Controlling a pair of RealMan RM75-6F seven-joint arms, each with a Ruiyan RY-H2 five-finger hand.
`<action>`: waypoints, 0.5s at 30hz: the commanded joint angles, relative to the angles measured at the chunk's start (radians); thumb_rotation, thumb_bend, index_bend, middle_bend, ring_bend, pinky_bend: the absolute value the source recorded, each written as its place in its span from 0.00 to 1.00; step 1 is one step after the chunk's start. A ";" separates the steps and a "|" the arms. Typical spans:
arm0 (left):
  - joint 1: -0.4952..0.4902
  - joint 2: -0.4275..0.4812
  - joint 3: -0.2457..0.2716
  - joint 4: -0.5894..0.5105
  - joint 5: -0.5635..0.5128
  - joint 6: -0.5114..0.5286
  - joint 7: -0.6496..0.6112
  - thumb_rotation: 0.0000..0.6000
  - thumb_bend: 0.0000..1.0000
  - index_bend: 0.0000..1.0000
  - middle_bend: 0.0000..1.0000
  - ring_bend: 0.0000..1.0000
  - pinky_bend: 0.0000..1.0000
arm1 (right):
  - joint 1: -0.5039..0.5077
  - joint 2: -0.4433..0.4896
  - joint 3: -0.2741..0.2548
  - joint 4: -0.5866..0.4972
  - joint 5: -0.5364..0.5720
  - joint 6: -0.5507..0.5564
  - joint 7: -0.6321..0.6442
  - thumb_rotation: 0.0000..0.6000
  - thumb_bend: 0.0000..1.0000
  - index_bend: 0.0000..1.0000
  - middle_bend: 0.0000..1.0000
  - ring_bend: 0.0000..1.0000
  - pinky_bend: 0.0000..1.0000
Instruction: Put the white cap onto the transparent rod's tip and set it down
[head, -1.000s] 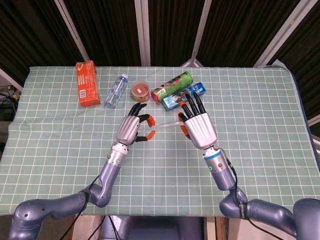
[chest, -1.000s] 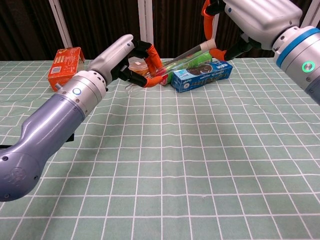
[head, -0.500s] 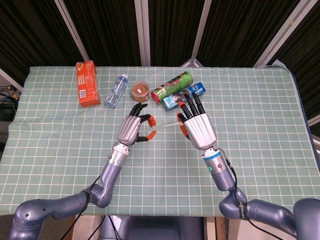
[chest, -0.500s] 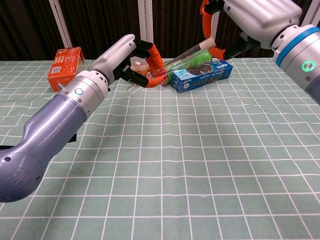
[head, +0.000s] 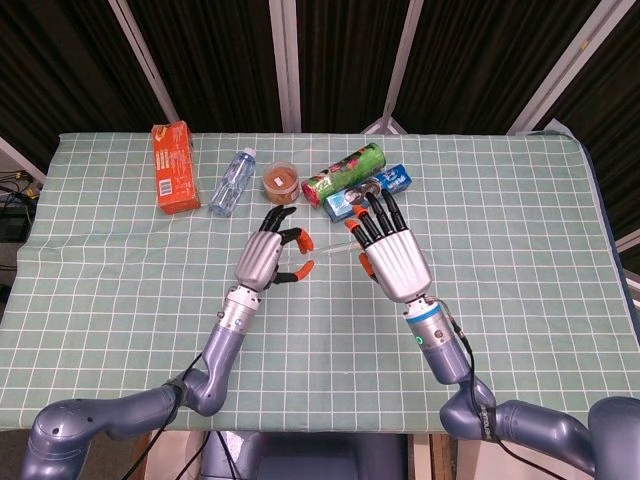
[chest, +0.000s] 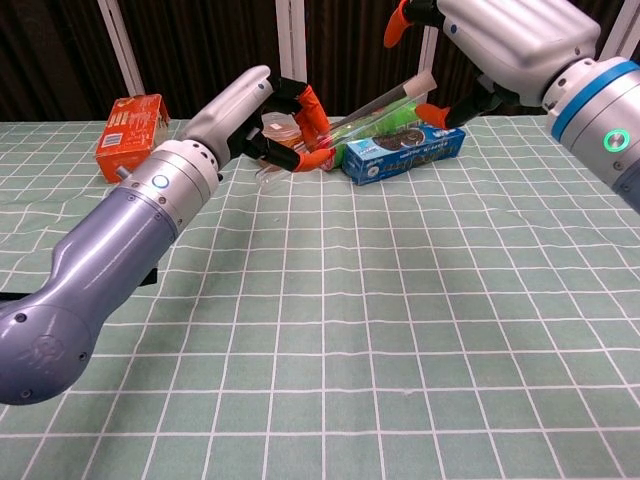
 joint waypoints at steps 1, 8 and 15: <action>0.002 -0.009 -0.018 -0.001 -0.014 0.010 -0.007 1.00 0.79 0.56 0.57 0.11 0.00 | -0.003 0.001 -0.001 -0.003 0.003 -0.001 0.000 1.00 0.34 0.29 0.22 0.08 0.00; 0.005 -0.018 -0.030 -0.001 -0.028 0.020 -0.006 1.00 0.79 0.56 0.57 0.11 0.00 | -0.017 0.005 -0.005 -0.012 0.014 0.003 0.005 1.00 0.34 0.22 0.18 0.08 0.00; 0.024 -0.003 -0.005 -0.010 -0.008 0.032 -0.015 1.00 0.79 0.56 0.57 0.11 0.00 | -0.046 0.021 0.021 -0.080 0.113 -0.028 0.045 1.00 0.34 0.13 0.13 0.05 0.00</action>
